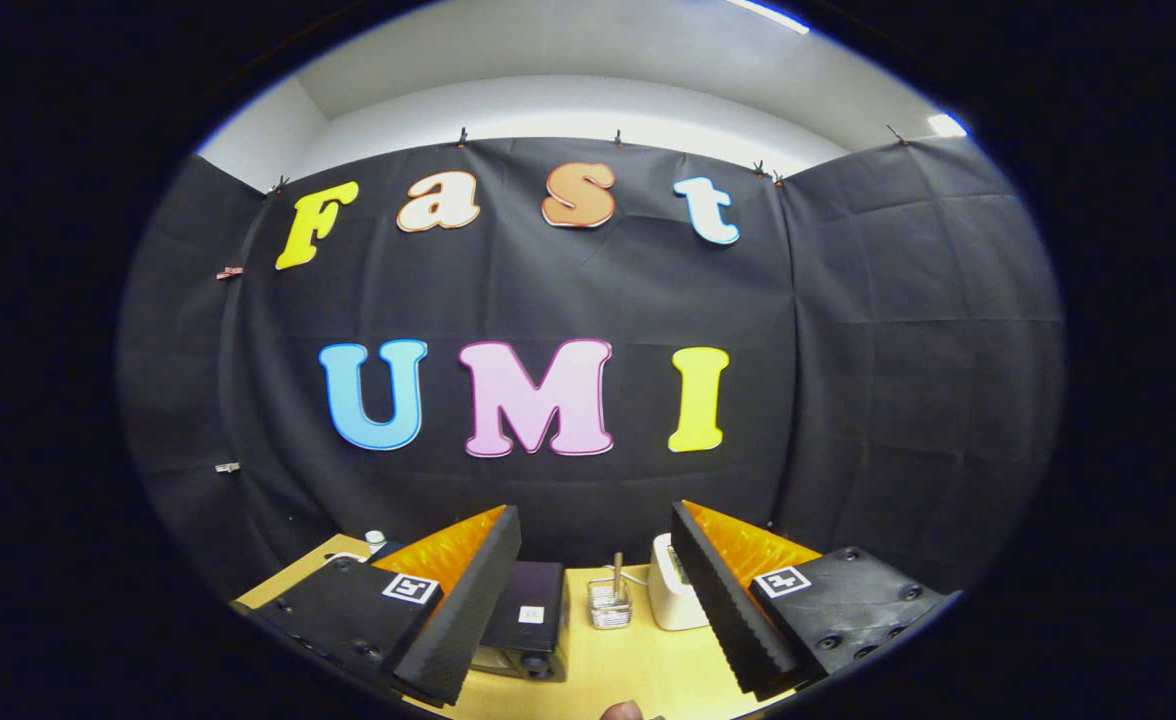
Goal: Open the toaster oven, put the food inside, and close the toaster oven door.
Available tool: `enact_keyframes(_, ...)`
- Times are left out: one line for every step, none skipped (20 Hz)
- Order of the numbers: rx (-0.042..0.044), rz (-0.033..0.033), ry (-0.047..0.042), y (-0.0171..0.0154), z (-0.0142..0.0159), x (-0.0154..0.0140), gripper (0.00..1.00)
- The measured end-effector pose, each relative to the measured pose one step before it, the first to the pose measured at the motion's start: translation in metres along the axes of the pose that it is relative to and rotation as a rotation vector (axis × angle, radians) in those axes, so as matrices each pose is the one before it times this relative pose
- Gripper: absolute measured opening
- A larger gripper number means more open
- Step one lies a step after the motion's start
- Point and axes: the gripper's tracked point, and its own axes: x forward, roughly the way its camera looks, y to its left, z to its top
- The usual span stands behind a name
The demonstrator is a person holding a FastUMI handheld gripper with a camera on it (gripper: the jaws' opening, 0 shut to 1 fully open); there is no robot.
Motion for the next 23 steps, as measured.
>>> enact_keyframes(-0.01432,-0.01291,-0.00899,-0.00834,0.00448,-0.00073,0.98)
enact_keyframes(-0.01258,-0.01033,-0.01021,-0.00853,0.00259,-0.00038,0.98)
enact_keyframes(-0.00749,-0.00754,-0.01014,-0.0062,0.00415,-0.0009,0.98)
enact_keyframes(-0.00356,-0.00582,-0.00236,-0.00458,0.00151,-0.00099,0.98)
enact_keyframes(-0.00104,-0.00408,-0.00505,-0.0042,0.00217,-0.00096,0.98)
enact_keyframes(0.00037,-0.00449,0.00021,-0.00315,0.00074,-0.00027,0.98)
enact_keyframes(0.00058,-0.004,0.00028,-0.00268,0.00023,0.00034,0.98)
enact_keyframes(0.00279,-0.00355,0.0011,-0.00198,-0.00074,0.00044,0.98)
enact_keyframes(0.0045,-0.00256,0.00385,-0.00061,-0.00032,0.00036,0.98)
enact_keyframes(0.0033,-0.00342,0.0015,-0.00088,-0.00095,0.00046,0.99)
enact_keyframes(0.00189,-0.00181,0.00073,-0.00044,-0.00018,-0.00092,0.98)
enact_keyframes(0.0007,-0.00213,0.00037,-0.0003,0.00074,0.00033,0.98)
enact_keyframes(-0.00031,-0.00035,0.00031,0.00082,-0.00016,0.00097,0.98)
enact_keyframes(-0.00062,-0.00011,0.00121,0.00079,-0.00032,0.00011,0.98)
enact_keyframes(0.00016,0.0005,0.00178,0.00068,-0.00074,-0.00125,0.98)
enact_keyframes(0.00055,0.001,0.00087,0.00125,0.00013,-0.00009,0.98)
enact_keyframes(0.00062,-0.00207,0.00003,-0.00028,0.00043,-0.00049,0.98)
enact_keyframes(0.00015,-0.00071,-0.00155,0.00061,0.00138,-0.00016,0.98)
enact_keyframes(-0.0002,-0.00111,-0.00066,0.00054,-0.00043,-0.00046,0.99)
enact_keyframes(-0.00042,0.00077,0.00068,0.00075,0.00009,-0.0005,0.98)
enact_keyframes(-0.00105,0.0002,0.00107,0.00092,-0.00055,-0.00036,0.98)
enact_keyframes(-0.00154,-0.00022,-0.00095,0.00051,-0.00018,-0.00028,0.98)
enact_keyframes(-0.00154,0.00054,-0.00037,0.00056,0.00072,-0.00012,0.99)
